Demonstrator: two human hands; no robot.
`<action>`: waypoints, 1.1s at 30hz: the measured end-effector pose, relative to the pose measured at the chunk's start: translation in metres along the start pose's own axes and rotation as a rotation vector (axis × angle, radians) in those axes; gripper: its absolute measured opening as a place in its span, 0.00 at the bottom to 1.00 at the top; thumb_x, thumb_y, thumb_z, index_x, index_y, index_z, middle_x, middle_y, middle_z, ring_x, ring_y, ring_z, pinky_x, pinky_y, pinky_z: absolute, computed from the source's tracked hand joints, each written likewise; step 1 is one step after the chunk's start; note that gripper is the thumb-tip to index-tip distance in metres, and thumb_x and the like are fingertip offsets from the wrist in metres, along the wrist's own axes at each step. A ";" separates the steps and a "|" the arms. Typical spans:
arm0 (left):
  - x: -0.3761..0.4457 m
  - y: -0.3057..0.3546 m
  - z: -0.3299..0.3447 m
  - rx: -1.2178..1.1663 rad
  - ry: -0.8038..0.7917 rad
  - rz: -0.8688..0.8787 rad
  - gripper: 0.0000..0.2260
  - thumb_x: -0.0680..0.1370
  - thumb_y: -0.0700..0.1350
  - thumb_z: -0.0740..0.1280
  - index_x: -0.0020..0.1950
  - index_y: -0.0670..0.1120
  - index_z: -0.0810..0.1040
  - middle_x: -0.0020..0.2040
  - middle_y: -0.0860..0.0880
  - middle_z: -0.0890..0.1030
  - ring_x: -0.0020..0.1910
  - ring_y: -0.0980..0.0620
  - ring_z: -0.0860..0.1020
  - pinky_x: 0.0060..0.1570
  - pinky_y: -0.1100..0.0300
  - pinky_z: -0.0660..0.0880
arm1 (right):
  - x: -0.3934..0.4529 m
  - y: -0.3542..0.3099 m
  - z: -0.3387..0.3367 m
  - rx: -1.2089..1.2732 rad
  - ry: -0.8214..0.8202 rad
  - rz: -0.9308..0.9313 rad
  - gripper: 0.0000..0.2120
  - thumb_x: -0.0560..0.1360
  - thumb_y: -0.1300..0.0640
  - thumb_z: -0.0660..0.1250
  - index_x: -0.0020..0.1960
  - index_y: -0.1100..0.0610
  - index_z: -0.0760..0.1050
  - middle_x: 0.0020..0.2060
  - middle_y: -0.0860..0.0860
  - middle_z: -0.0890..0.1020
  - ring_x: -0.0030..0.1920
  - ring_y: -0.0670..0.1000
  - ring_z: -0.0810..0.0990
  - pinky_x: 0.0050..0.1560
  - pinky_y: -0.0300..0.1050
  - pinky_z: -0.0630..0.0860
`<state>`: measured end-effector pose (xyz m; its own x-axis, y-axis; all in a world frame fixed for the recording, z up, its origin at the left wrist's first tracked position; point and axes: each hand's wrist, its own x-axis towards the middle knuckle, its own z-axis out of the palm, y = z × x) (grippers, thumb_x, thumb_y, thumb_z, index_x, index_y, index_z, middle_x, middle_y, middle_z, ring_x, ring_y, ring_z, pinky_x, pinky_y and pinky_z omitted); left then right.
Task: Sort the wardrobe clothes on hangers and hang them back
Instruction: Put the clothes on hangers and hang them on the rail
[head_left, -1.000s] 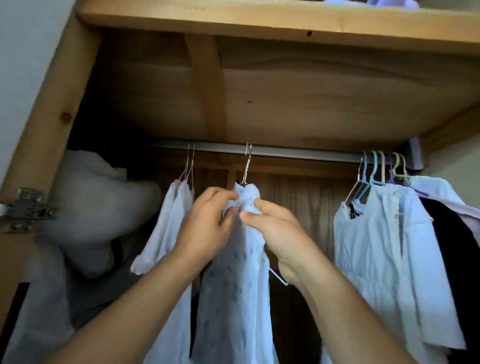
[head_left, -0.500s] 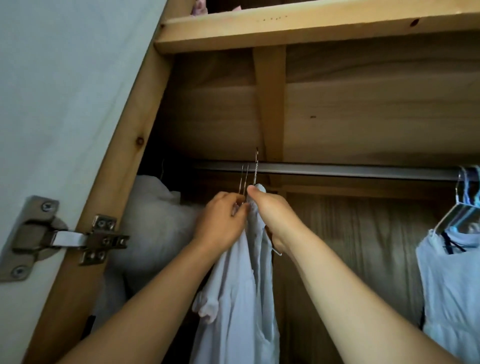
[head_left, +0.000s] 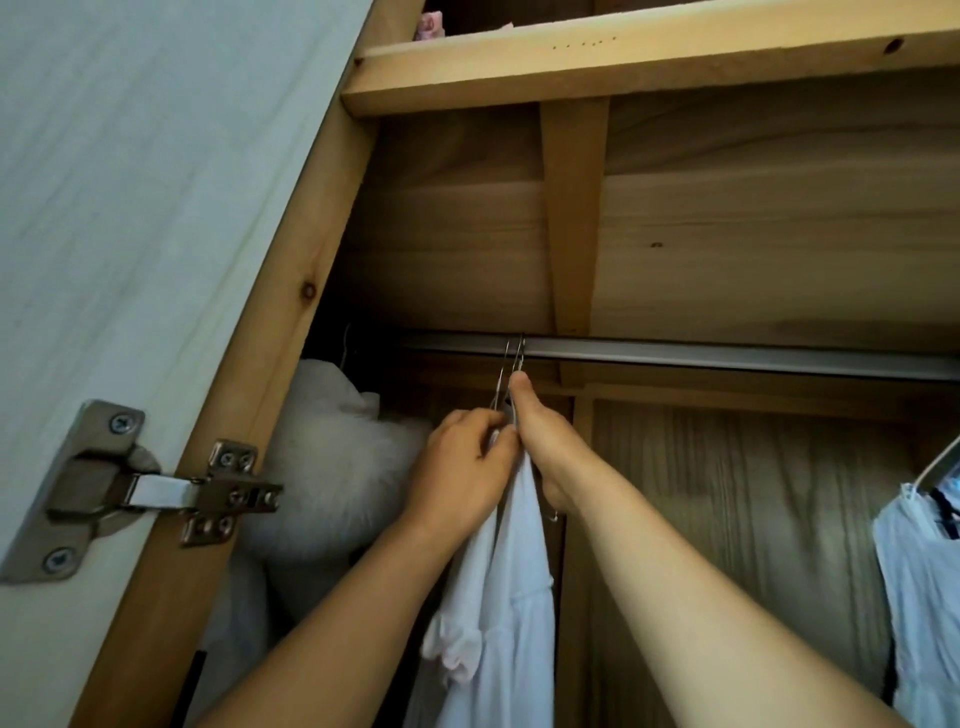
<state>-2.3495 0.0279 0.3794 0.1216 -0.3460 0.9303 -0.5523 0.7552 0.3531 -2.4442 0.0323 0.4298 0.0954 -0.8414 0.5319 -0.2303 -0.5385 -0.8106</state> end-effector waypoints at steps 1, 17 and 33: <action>0.000 0.000 0.000 0.002 0.002 0.006 0.13 0.80 0.50 0.60 0.62 0.51 0.75 0.57 0.52 0.74 0.51 0.58 0.73 0.47 0.66 0.70 | -0.003 0.001 -0.002 -0.003 -0.015 0.003 0.30 0.78 0.36 0.49 0.65 0.57 0.70 0.42 0.51 0.79 0.41 0.46 0.78 0.35 0.37 0.72; -0.035 0.018 -0.021 -0.001 0.117 0.055 0.13 0.79 0.48 0.62 0.63 0.50 0.74 0.56 0.56 0.72 0.52 0.61 0.73 0.47 0.70 0.70 | -0.059 0.051 -0.013 -0.224 0.241 -0.468 0.26 0.72 0.37 0.63 0.63 0.51 0.73 0.50 0.46 0.77 0.50 0.41 0.75 0.45 0.34 0.72; -0.230 0.066 -0.125 0.372 0.035 -0.048 0.17 0.74 0.58 0.60 0.54 0.51 0.81 0.47 0.57 0.80 0.43 0.61 0.79 0.43 0.57 0.77 | -0.232 0.112 0.035 -0.017 0.144 -0.678 0.21 0.71 0.40 0.62 0.57 0.52 0.76 0.43 0.42 0.77 0.46 0.44 0.77 0.46 0.31 0.72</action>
<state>-2.3105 0.2265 0.2012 0.1795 -0.3521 0.9186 -0.8060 0.4827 0.3425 -2.4581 0.1654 0.2066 0.0943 -0.3044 0.9479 -0.1804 -0.9416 -0.2844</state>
